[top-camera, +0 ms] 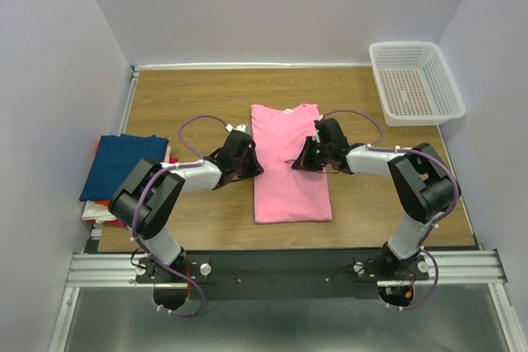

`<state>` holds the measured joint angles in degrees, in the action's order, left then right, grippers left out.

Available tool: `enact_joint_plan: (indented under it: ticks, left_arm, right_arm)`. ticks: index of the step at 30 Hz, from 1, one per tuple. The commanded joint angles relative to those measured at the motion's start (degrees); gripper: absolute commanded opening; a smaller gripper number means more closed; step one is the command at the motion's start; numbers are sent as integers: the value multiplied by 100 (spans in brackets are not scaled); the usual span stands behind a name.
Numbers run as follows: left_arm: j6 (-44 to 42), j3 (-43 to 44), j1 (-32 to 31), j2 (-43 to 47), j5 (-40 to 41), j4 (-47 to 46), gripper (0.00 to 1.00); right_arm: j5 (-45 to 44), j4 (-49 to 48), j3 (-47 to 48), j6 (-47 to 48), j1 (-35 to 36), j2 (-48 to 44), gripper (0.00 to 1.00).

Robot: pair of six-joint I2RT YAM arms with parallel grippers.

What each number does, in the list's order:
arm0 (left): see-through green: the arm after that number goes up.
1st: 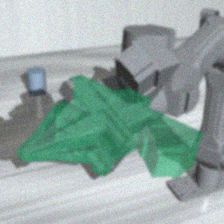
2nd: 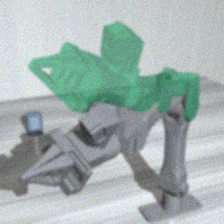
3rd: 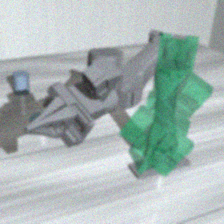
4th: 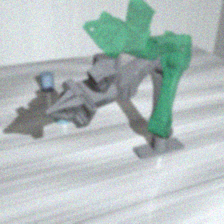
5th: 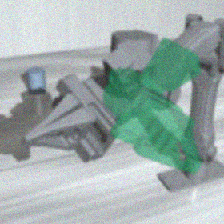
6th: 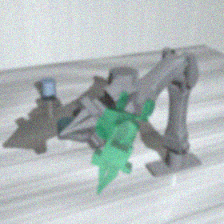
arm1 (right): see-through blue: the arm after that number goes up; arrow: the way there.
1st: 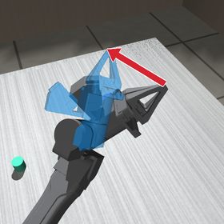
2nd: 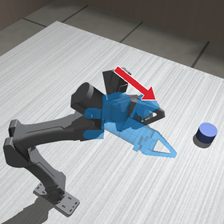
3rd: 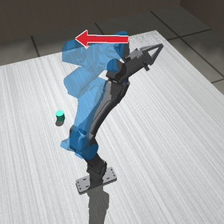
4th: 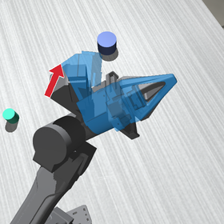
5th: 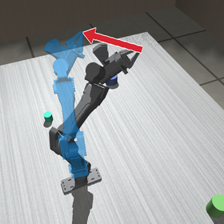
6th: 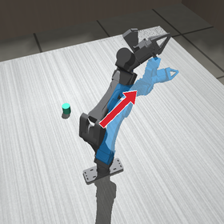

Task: Fold and stack the t-shirts
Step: Fold the tshirt

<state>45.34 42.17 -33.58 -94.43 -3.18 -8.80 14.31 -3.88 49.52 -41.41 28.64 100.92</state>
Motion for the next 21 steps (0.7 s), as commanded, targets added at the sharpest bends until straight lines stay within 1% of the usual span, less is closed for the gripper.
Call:
enact_joint_plan:
  ticks: [1, 7, 10, 14, 17, 18, 21]
  left_arm:
    - [-236, -122, 89, 83, 72, 247, 0]
    - [-271, -157, 177, 179, 63, 273, 0]
    - [-342, -130, 185, 276, -16, 230, 0]
    - [-491, -16, 194, 531, -34, 255, 0]
    - [-553, 98, 247, 777, -16, 405, 0]
    - [-570, 116, 282, 908, -16, 475, 0]
    - [-553, 72, 291, 1146, -95, 554, 0]
  right_arm:
    - [-358, -34, 84, 71, -69, 138, 4]
    - [-332, -16, -47, 71, -263, -90, 4]
    - [-314, -8, -21, 159, -280, -292, 7]
    - [-349, 150, 23, 212, -324, -573, 8]
    - [-428, 370, 32, 247, -420, -793, 9]
    - [-455, 658, 23, 282, -447, -968, 10]
    - [-621, 906, -12, 335, -509, -1363, 13]
